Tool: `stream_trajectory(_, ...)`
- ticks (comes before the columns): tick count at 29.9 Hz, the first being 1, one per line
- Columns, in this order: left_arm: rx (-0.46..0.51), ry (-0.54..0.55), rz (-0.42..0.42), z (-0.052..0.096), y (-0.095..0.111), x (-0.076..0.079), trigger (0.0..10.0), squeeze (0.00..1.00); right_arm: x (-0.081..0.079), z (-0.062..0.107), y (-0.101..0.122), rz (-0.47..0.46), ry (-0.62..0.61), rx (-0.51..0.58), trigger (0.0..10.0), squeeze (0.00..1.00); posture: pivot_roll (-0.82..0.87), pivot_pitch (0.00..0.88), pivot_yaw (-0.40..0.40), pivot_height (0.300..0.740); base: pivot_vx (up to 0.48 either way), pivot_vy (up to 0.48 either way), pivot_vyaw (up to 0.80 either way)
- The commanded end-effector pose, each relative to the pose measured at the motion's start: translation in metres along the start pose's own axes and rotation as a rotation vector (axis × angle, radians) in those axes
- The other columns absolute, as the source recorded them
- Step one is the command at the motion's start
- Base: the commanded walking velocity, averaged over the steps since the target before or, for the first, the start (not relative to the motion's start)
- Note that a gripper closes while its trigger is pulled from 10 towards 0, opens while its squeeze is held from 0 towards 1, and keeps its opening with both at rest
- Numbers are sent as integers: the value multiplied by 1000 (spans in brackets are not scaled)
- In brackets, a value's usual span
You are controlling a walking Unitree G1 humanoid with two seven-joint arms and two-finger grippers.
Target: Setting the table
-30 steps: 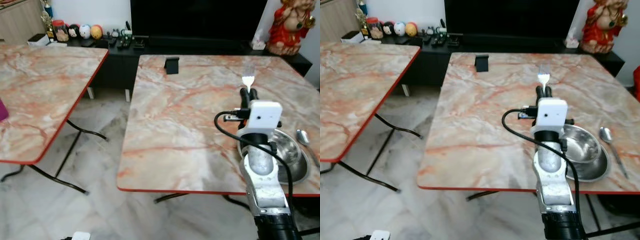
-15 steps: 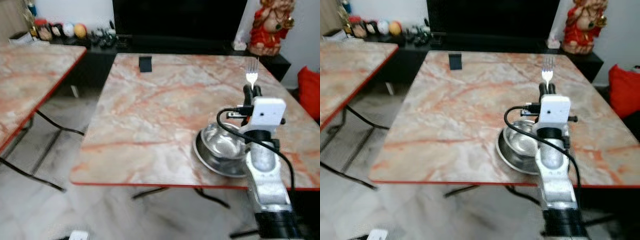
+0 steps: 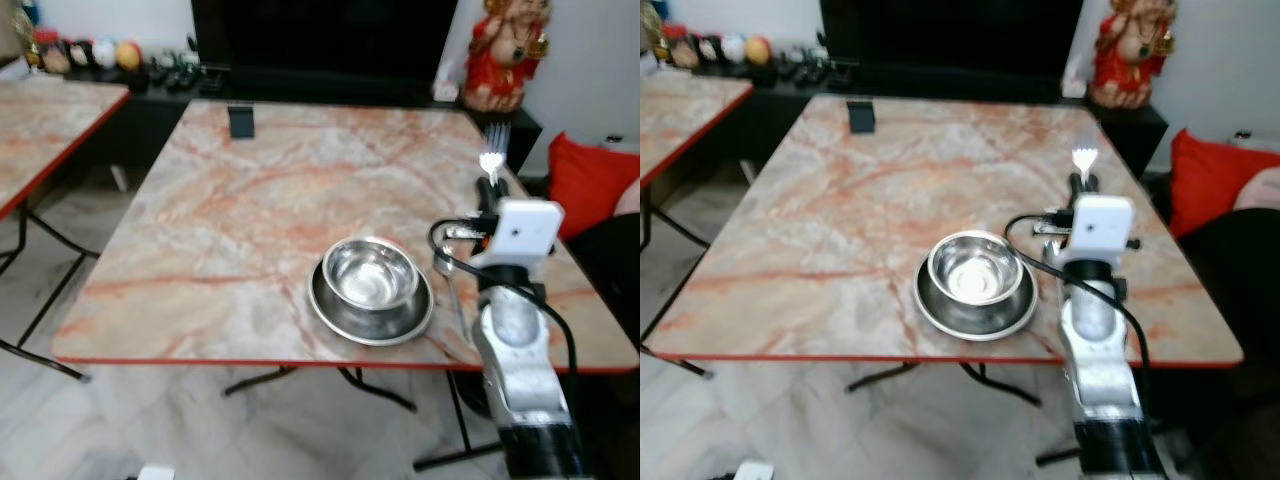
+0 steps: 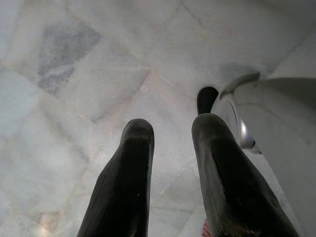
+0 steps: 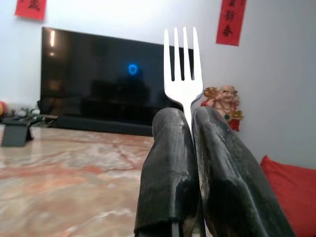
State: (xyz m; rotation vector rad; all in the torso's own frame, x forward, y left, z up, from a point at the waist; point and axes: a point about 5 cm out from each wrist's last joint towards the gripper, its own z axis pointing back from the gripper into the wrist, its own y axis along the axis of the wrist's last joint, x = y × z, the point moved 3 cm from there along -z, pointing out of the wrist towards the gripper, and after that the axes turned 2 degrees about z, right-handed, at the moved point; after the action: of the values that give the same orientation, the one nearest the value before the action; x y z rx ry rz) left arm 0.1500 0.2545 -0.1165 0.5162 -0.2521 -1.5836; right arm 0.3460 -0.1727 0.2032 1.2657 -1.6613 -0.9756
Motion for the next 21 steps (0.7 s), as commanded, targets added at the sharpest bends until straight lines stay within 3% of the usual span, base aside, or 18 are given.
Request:
stream_trajectory(1, -6, -13, -2, 0, -3, 4, 10000, 0, 10, 0, -2, 5, -26, -8, 10000, 0, 62, 0, -33, 715, 0, 0, 0)
stream_trajectory(21, -5, -17, 22, 0, -1, 5, 10000, 0, 22, -2, -4, 28, -49, -23, 10000, 0, 52, 0, -24, 715, 0, 0, 0)
